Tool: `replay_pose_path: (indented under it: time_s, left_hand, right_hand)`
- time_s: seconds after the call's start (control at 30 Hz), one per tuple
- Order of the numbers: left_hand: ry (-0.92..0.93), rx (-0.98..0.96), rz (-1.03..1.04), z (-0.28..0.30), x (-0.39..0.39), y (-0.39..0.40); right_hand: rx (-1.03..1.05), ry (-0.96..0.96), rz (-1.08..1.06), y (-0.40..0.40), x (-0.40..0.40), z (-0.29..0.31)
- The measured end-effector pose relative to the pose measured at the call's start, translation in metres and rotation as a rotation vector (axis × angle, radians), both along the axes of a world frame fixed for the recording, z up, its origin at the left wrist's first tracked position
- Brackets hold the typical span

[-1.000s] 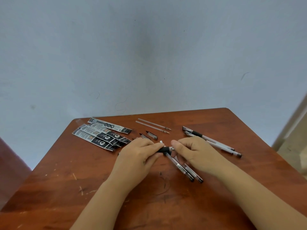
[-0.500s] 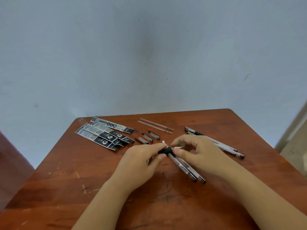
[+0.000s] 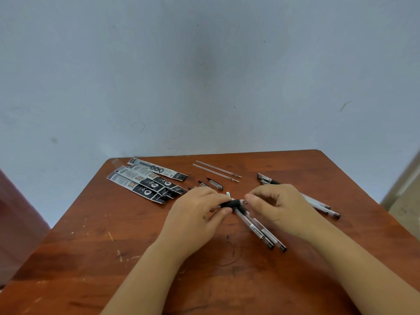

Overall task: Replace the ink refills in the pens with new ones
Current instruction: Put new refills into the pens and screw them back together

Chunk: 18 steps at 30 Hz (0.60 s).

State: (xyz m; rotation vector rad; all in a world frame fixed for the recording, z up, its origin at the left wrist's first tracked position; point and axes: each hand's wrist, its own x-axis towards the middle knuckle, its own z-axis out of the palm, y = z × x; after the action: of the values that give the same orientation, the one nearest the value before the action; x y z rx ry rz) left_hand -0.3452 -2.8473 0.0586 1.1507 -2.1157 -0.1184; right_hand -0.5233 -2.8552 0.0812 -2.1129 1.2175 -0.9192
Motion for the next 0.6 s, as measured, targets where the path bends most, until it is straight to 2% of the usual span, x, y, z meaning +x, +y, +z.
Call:
replay_pose_path:
  time_s: [0.6]
  left_hand:
    - [-0.009,-0.011,0.065,-0.0021,0.0001,-0.0017]
  right_hand:
    - [0.004,-0.079,-0.007,-0.0017,-0.0019,-0.0018]
